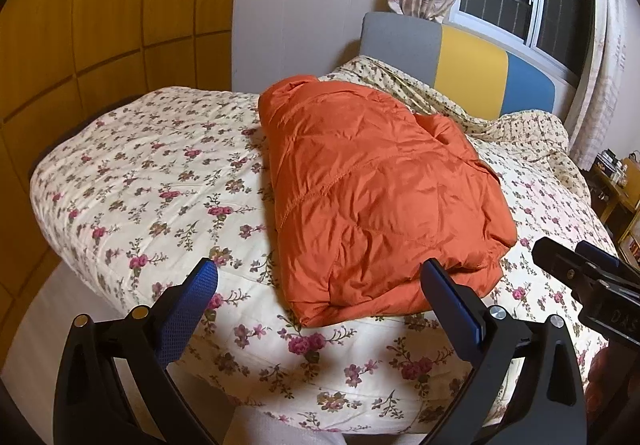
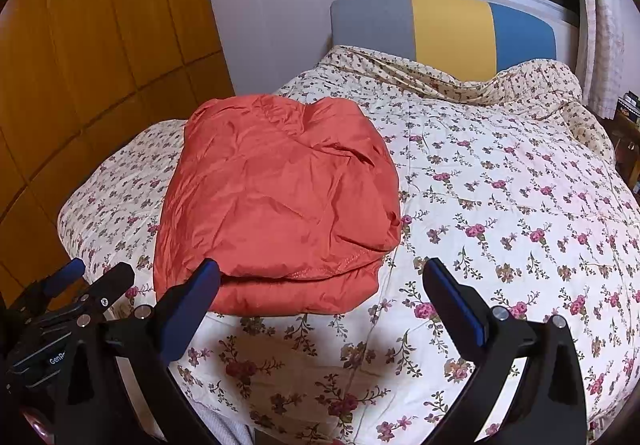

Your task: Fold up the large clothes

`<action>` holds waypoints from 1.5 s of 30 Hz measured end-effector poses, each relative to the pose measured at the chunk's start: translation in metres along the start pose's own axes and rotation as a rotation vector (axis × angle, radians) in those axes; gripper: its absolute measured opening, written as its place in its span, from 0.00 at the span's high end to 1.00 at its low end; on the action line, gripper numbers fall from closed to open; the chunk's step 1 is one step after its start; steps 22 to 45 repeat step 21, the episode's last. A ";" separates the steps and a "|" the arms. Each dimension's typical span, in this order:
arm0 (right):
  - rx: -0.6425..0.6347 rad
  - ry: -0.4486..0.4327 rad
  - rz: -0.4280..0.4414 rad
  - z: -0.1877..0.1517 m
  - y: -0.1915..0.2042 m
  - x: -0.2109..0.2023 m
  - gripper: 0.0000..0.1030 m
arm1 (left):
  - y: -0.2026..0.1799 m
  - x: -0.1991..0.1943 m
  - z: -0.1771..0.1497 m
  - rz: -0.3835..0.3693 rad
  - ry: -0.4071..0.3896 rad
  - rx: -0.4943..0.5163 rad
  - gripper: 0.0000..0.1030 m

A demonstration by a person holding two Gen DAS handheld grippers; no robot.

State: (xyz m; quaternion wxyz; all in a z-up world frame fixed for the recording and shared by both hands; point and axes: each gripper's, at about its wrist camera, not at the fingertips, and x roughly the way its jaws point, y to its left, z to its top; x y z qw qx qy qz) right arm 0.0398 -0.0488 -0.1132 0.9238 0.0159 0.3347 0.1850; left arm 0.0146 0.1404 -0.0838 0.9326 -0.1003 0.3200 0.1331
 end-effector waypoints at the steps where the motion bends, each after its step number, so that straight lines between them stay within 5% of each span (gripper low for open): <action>1: 0.001 0.003 0.001 0.000 -0.001 0.001 0.02 | 0.000 0.000 0.000 0.001 -0.003 0.008 0.03; 45: 0.067 0.057 -0.027 0.002 -0.030 0.031 0.02 | 0.003 0.029 0.007 0.012 0.065 -0.002 0.03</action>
